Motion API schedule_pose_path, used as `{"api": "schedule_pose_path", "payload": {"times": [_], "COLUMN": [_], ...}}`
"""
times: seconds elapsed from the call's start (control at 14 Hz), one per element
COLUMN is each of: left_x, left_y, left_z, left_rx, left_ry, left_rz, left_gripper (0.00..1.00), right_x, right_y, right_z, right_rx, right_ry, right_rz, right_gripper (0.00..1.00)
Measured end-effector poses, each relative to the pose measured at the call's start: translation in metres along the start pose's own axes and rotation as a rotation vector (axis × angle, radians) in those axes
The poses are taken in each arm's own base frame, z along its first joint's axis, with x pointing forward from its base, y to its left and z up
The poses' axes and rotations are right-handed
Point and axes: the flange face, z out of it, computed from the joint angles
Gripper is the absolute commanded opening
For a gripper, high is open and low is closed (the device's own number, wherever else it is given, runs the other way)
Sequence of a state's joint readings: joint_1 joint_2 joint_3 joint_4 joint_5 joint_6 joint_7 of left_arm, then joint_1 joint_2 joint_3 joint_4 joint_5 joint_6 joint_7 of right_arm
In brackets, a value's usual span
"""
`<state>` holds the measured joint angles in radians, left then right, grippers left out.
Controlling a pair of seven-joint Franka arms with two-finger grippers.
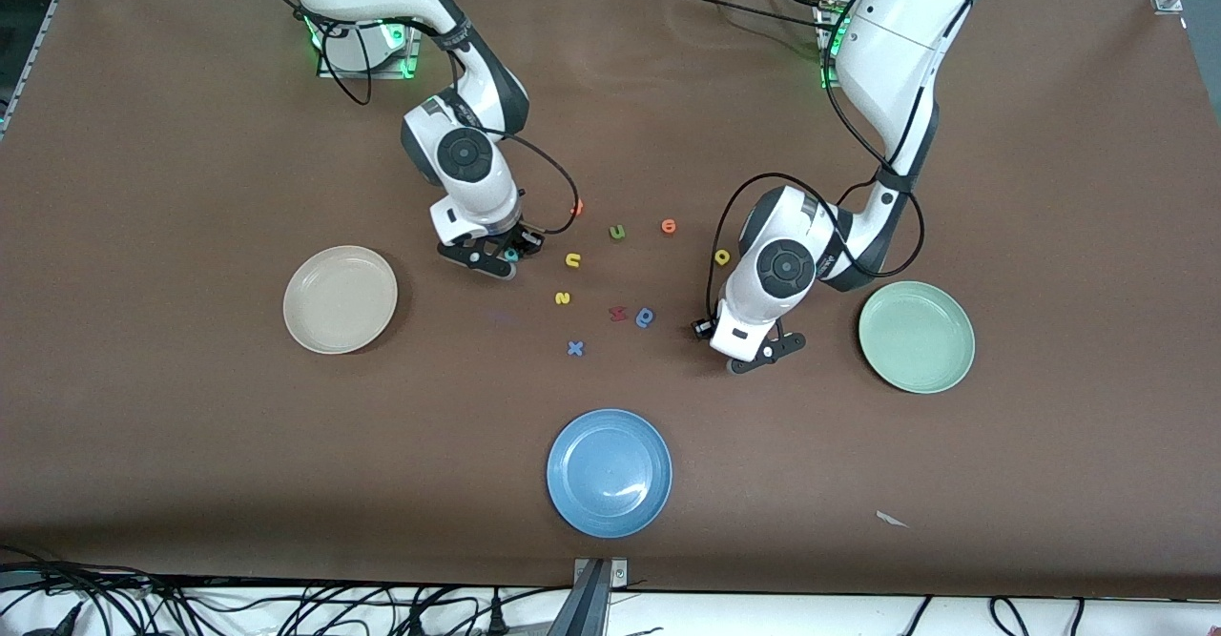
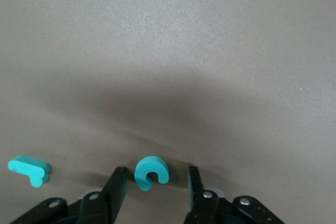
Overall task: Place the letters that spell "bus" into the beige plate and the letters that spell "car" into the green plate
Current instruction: 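Grasp the p with the right gripper while the left gripper grasps the c, then drop the p on the cream plate while the left gripper drops the c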
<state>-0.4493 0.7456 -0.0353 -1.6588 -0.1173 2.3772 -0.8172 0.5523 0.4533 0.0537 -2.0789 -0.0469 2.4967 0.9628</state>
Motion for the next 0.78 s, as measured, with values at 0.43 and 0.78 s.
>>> {"api": "schedule_pose_path", "payload": {"times": [0.43, 0.78], "left_x": [0.002, 0.003], "left_y": [-0.001, -0.002], "left_z": [-0.002, -0.002], "left_rx": [0.0, 0.001], "left_ry": [0.003, 0.004], "left_rz": [-0.003, -0.003], "left_gripper": [0.22, 0.13], "right_x": [0.097, 0.125], "right_y": [0.116, 0.173], "right_z": [-0.056, -0.023], "right_rx": [-0.107, -0.122], "right_ry": [-0.018, -0.057], "right_rz": [-0.24, -0.346], "right_gripper": [0.04, 0.04]}}
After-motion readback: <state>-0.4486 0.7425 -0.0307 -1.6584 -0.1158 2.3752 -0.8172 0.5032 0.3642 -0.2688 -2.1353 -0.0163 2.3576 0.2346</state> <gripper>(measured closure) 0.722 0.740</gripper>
